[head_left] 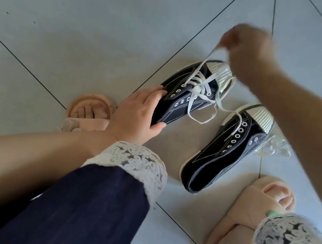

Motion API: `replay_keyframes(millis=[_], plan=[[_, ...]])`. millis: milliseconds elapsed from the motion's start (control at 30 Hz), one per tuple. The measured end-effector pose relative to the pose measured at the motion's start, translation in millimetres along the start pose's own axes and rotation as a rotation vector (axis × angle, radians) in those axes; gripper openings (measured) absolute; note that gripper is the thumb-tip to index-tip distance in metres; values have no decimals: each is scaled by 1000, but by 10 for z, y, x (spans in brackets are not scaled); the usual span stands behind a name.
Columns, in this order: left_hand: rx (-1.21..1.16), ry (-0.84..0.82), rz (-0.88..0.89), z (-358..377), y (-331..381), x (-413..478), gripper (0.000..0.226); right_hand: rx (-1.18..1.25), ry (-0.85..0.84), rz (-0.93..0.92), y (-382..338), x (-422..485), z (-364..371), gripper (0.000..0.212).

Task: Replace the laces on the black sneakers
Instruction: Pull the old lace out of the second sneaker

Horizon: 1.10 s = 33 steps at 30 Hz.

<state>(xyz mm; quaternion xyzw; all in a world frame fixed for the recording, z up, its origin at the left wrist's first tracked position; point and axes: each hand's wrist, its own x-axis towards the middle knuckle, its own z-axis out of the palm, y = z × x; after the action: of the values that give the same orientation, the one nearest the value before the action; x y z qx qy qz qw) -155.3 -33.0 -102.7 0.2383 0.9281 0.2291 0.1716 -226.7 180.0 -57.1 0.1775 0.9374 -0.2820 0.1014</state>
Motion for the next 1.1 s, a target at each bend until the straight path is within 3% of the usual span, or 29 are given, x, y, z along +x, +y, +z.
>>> replay_keyframes(millis=[67,100,167,267,333,433,567,667,867,1100], plan=[[-1,-8,-1,-3,2,4,62,386,183,229,65,177,-285,29],[-3,-13,-5,-5,3,6,62,421,246,270,124,212,-393,29],[0,-22,-4,-5,4,10,61,274,187,253,173,157,-455,27],[12,-22,7,1,4,11,59,-44,-143,74,195,-54,-203,19],[14,-16,7,4,4,13,59,-99,-256,-33,116,-187,-44,12],[19,-16,11,14,1,10,59,-136,-380,-163,-19,-276,128,21],[16,-11,18,12,-5,19,60,-362,-447,-211,-117,-229,249,21],[10,5,16,15,-5,13,61,-483,-361,-291,-153,-194,307,15],[-7,14,19,19,-6,11,62,176,59,65,128,54,-200,7],[7,15,41,12,18,-2,62,456,143,314,425,-184,-105,27]])
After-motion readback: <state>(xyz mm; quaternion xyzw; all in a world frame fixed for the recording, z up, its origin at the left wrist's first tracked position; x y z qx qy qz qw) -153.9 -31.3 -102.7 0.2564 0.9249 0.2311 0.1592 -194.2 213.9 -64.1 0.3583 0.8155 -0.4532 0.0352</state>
